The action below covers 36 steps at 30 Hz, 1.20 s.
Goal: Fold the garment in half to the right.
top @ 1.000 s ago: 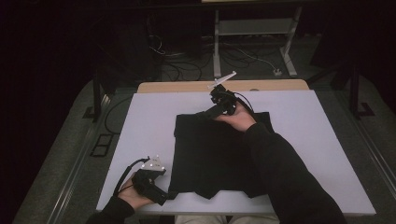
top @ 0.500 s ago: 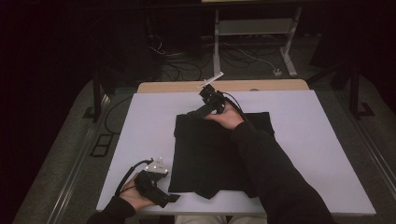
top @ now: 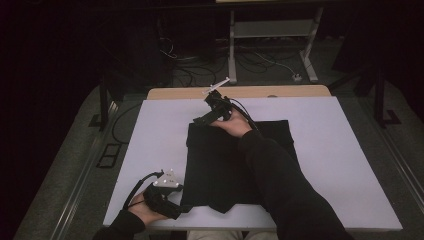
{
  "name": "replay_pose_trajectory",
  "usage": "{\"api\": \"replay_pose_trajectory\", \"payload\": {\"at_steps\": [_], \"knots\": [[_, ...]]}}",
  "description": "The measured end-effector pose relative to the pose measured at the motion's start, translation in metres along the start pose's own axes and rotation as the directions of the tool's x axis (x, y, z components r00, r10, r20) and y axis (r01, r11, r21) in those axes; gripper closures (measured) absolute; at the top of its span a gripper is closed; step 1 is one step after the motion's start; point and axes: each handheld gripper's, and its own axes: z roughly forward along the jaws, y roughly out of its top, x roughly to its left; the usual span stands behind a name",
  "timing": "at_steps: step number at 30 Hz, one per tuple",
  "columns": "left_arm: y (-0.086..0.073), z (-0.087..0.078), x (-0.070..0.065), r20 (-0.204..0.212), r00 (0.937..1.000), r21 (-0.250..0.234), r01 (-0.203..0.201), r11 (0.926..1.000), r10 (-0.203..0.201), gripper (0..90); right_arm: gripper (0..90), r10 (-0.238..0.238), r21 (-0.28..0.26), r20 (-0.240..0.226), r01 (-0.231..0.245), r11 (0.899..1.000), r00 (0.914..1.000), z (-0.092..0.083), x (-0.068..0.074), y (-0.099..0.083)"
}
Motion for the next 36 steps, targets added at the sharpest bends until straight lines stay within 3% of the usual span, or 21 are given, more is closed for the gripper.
{"api": "replay_pose_trajectory", "payload": {"at_steps": [4, 8, 15, 18, 26, 33, 36], "knots": [[0.000, 0.000, 0.000, -0.014, 0.9997, 0.004, -0.019, 0.9998, 0.019, 31.6, 1.8, 0.008, 0.006, -0.002, -0.008, 1.000, 1.0000, 0.007, 0.000, -0.001], [0.001, 0.000, 0.000, -0.024, 0.9997, -0.005, -0.005, 1.0000, 0.005, 36.0, 1.8, 0.015, 0.013, -0.001, -0.015, 1.000, 0.9999, 0.014, -0.001, -0.001], [0.002, 0.001, 0.000, -0.038, 0.9989, 0.003, -0.028, 0.9996, 0.028, 41.8, 1.8, 0.011, 0.022, -0.010, -0.011, 1.000, 0.9999, 0.027, 0.000, -0.002], [0.002, 0.001, 0.001, -0.040, 0.9991, -0.008, -0.017, 0.9998, 0.016, 44.9, 1.8, 0.004, 0.031, -0.015, -0.003, 1.000, 0.9999, 0.034, 0.000, -0.003], [0.003, 0.002, 0.002, -0.052, 0.9972, -0.001, -0.053, 0.9986, 0.053, 53.9, 3.4, 0.020, 0.043, -0.006, -0.020, 0.999, 0.9998, 0.049, -0.002, -0.010], [0.006, 0.003, 0.003, -0.019, 0.9979, 0.003, -0.061, 0.9981, 0.061, 65.3, 9.8, 0.030, 0.036, 0.002, -0.030, 0.999, 0.9996, 0.061, 0.000, -0.014], [0.007, 0.003, 0.005, 0.003, 0.9993, -0.001, -0.039, 0.9993, 0.039, 72.7, 13.2, 0.029, 0.033, -0.002, -0.029, 0.999, 0.9996, 0.064, 0.001, -0.013]]}}
